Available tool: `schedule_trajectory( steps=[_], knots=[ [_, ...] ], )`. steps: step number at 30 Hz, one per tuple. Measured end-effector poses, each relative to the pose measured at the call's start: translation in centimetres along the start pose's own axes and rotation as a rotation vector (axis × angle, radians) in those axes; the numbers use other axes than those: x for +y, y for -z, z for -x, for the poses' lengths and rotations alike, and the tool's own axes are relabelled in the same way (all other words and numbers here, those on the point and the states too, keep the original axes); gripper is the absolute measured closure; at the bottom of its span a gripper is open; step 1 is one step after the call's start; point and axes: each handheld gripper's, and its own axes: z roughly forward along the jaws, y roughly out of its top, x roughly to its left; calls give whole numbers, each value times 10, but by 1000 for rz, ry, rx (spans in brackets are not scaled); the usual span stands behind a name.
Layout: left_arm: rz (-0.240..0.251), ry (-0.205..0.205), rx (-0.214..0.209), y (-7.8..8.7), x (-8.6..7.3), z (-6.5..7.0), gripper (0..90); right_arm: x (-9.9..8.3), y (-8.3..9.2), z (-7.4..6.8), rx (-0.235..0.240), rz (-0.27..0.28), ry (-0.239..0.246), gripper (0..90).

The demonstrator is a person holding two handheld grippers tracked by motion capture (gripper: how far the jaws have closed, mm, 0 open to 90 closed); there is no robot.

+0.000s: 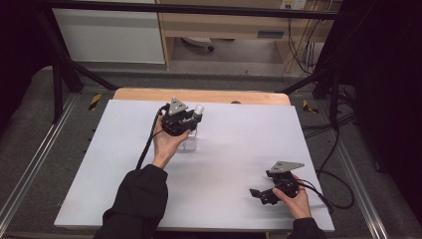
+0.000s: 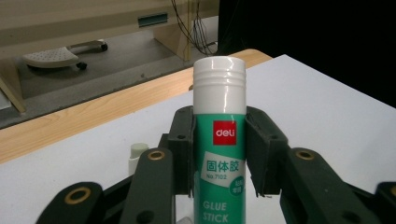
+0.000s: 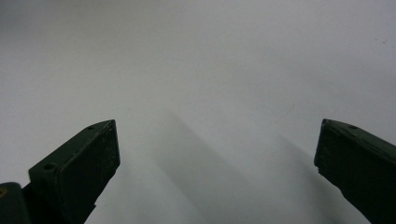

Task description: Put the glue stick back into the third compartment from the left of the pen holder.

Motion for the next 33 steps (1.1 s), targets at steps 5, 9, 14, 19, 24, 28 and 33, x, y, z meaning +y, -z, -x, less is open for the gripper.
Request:
schedule_trajectory(
  steps=[5,9,14,19,24,28,33],
  knots=[
    [-5,5,8,-6,-3,-6,649,0,0,0,0,1,0,11],
    [-15,4,9,-11,-7,-8,650,0,0,0,1,1,2,11],
    [-24,1,6,-17,-12,-9,650,0,0,0,0,4,0,11],
    [-23,15,-3,-22,-21,-10,650,0,0,0,0,1,2,12],
    [-16,28,-6,-21,-27,-14,650,0,0,0,-3,-1,3,12],
    [-36,25,-10,-20,-29,-15,649,-1,-1,0,-3,-3,5,12],
    [-73,28,-10,-18,-31,-17,647,-1,-1,0,-2,-2,4,12]
  ],
)
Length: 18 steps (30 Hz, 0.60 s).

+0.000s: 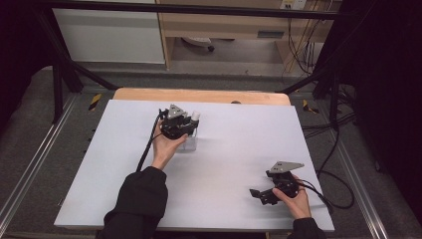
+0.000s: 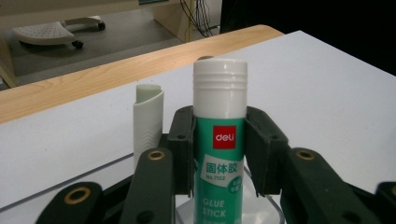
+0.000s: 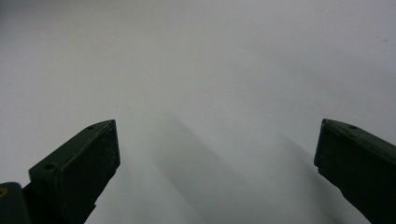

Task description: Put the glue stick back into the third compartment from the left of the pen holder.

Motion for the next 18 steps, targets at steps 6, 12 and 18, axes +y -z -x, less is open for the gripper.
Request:
schedule_trajectory(
  steps=[6,12,18],
  knots=[
    [-45,-21,4,7,1,-1,601,0,0,0,2,0,-3,12],
    [-29,-51,1,26,8,2,519,0,0,0,2,-1,-3,12],
    [-60,-78,3,48,11,4,423,0,1,0,1,-2,-2,12]
  ],
)
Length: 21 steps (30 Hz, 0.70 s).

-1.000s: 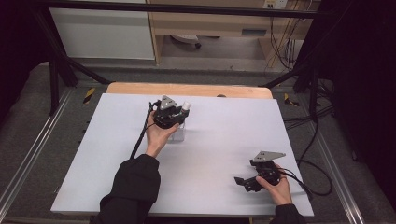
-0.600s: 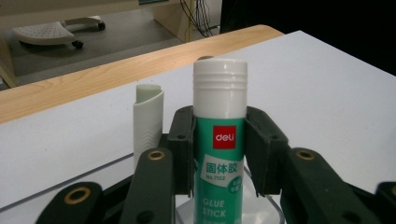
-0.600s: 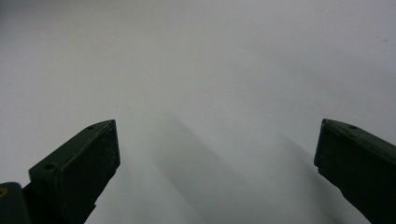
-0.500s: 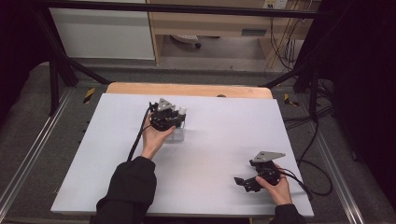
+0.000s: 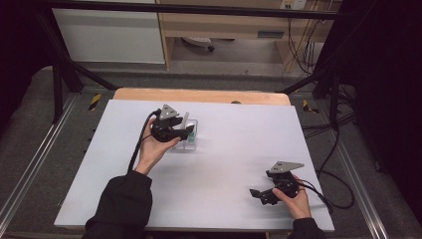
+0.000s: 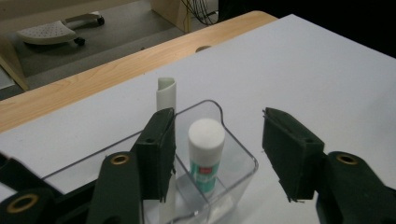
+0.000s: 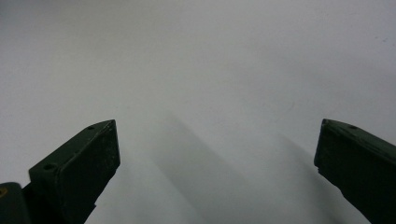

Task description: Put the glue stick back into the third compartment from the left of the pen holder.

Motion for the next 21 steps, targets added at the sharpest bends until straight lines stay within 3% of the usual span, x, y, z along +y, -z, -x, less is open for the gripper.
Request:
schedule_trajectory(
  steps=[8,21],
  knots=[
    [-97,11,-31,25,-14,-4,253,0,0,0,-4,1,-3,11],
    [-156,-2,-21,60,-80,-18,104,0,0,0,-9,1,-7,11]
  ],
)
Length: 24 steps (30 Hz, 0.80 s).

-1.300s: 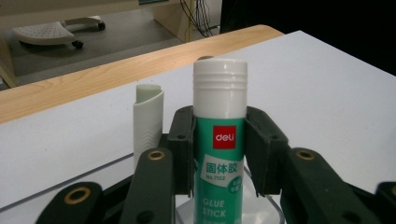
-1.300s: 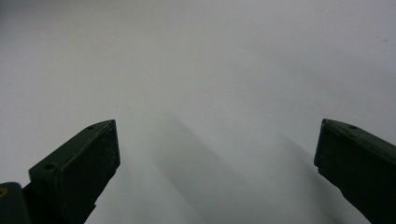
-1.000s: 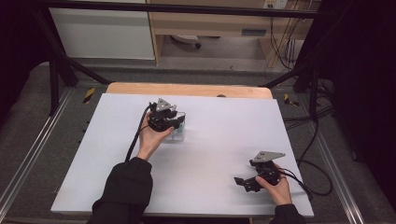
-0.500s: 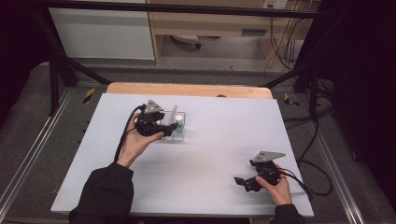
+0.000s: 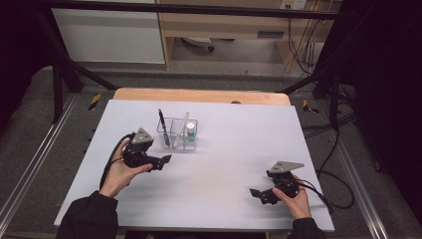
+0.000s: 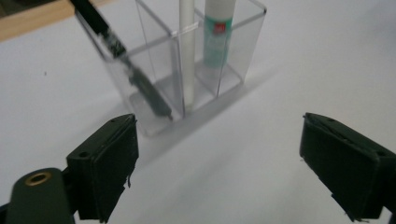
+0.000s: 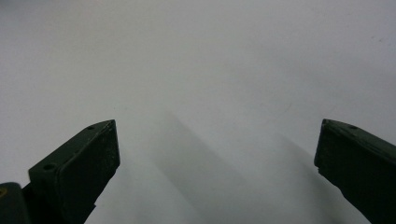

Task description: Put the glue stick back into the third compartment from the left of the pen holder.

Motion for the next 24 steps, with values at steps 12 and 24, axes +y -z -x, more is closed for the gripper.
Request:
schedule_trajectory(
  steps=[12,24],
  knots=[
    [-7,61,14,23,-67,-14,84,0,-1,0,-7,-7,0,10],
    [-10,75,20,33,-98,-21,85,0,-1,0,-7,-5,-6,10]
  ],
)
